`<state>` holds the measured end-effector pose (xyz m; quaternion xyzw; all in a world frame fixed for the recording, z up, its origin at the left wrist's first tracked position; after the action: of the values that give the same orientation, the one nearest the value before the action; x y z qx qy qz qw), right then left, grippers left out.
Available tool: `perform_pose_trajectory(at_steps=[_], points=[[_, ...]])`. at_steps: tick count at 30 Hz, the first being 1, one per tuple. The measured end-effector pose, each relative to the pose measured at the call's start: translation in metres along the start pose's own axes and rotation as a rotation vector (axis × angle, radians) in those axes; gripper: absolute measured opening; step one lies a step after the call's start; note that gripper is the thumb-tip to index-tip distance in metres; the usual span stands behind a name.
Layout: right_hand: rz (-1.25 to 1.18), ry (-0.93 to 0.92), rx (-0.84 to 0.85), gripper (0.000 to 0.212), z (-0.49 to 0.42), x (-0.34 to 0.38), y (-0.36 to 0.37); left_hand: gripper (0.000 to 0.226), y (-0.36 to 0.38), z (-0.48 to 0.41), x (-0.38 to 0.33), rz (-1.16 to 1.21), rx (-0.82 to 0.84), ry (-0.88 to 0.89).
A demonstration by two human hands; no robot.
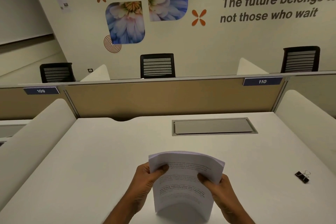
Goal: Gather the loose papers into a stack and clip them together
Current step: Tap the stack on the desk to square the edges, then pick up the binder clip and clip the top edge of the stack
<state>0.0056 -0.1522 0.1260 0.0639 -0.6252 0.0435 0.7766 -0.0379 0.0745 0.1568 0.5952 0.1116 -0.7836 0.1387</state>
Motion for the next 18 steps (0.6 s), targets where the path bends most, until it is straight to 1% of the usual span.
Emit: perform_pose_trajectory(at_steps=[2,5,6,9,12,14,16,18], points=[[0.015,0.001,-0.008,0.026,0.002,0.003,0.002,0.022,-0.002,0.000,0.000,0.007,-0.022,-0.014],[-0.003,-0.027,-0.065,0.014,0.002,0.012,0.002,0.034,-0.005,0.001,-0.003,-0.009,-0.022,-0.005],[-0.008,-0.038,-0.076,0.014,0.001,0.015,0.001,0.037,-0.005,0.001,-0.006,-0.007,-0.015,0.001],[-0.056,-0.058,-0.102,0.016,0.000,0.025,0.000,0.042,-0.004,0.002,-0.019,0.035,0.013,0.030],[-0.143,-0.006,-0.112,0.015,0.002,0.037,-0.004,0.046,0.001,0.001,-0.035,0.047,0.033,0.070],[-0.200,0.041,-0.108,0.023,0.004,0.041,-0.011,0.049,0.007,0.001,-0.045,0.020,0.057,0.093],[-0.250,0.081,-0.096,0.024,0.007,0.045,-0.020,0.050,0.016,0.002,-0.054,-0.025,0.087,0.123],[-0.255,0.081,-0.078,0.028,0.011,0.050,-0.029,0.048,0.027,0.006,-0.063,-0.073,0.110,0.162]])
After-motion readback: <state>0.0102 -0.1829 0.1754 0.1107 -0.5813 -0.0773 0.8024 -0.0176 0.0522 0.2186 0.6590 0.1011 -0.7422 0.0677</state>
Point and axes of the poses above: each hand's wrist, its own z-axis away from the middle knuckle, its own y-axis out of the palm, x = y × z, the point moved 1 cm from there along -z, towards the middle knuckle, and after that the axes turned 6 degrees about -x, right-handed, at the moved point
